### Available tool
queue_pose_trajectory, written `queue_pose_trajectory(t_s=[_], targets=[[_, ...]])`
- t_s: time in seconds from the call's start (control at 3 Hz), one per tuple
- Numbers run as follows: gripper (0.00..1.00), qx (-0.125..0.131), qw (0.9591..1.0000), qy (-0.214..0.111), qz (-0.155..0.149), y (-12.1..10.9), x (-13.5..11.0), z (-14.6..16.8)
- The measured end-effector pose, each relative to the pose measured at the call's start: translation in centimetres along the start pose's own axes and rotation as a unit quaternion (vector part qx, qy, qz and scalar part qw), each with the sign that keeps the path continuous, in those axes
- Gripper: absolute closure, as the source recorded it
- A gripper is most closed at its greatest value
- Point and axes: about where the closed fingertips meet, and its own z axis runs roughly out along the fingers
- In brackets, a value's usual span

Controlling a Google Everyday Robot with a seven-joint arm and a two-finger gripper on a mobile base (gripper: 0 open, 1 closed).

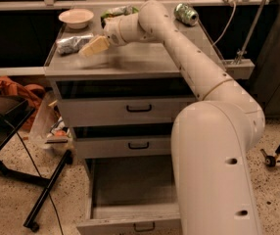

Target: Place redbull can into bottom drawer

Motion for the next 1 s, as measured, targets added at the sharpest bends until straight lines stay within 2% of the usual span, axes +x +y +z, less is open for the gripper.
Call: queue_pose_trajectory(t_s=[1.0], targets=[[0.00, -0.016, 0.9980, -0.039, 0.048, 0.8, -0.2, 3.4]])
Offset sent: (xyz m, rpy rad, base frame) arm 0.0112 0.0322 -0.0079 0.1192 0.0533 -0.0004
